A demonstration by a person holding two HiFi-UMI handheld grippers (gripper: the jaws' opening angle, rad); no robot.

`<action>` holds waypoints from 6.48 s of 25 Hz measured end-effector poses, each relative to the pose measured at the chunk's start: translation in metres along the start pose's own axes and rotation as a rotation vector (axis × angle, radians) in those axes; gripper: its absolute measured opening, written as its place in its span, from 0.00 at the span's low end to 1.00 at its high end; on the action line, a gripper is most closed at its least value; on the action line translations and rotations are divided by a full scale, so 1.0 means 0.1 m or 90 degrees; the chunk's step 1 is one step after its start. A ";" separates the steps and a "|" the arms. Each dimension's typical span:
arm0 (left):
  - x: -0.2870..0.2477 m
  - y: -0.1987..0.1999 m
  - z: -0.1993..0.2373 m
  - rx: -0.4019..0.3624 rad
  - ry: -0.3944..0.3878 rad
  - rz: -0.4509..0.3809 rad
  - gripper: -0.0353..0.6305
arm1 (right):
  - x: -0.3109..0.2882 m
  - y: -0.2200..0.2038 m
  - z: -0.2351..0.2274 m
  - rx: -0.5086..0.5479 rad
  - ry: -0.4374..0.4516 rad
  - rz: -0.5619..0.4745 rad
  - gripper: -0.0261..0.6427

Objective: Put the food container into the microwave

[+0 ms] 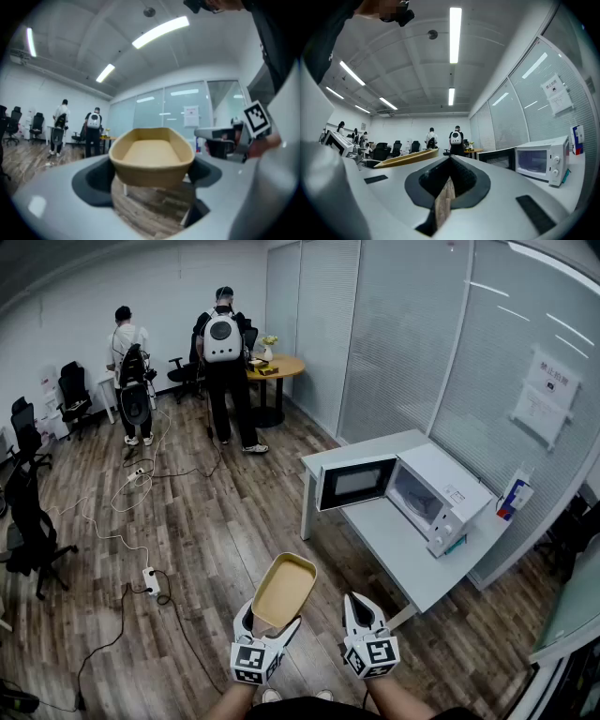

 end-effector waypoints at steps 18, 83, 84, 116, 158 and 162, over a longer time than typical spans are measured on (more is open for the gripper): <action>0.07 0.08 0.29 -0.003 -0.020 -0.013 0.77 | -0.31 0.01 0.46 -0.006 0.047 -0.003 0.05; -3.52 0.19 -0.49 -0.067 -0.266 0.025 0.77 | -1.39 -0.12 -2.38 0.055 -0.231 0.011 0.05; -3.56 0.19 -0.51 -0.070 -0.279 0.026 0.77 | -1.39 -0.12 -2.39 0.057 -0.240 0.015 0.05; -4.88 0.02 -2.18 -0.111 -0.470 0.083 0.77 | -0.80 0.01 -4.01 0.088 -0.382 0.047 0.05; -6.11 -1.01 -3.67 -0.161 -0.558 0.142 0.77 | -0.57 -1.32 -5.29 -0.074 -0.506 0.121 0.05; -6.25 -1.07 -3.77 -0.173 -0.548 0.130 0.77 | -0.53 -1.41 -5.37 -0.082 -0.521 0.115 0.05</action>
Point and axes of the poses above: the fingertips, and each gripper's own axes: x backward along the fingers, z to its left, y out of its top, the point moved 2 cm from there along x, backward along the fingers, and after that the axes turned 14 degrees about y, right-handed, at the moved point
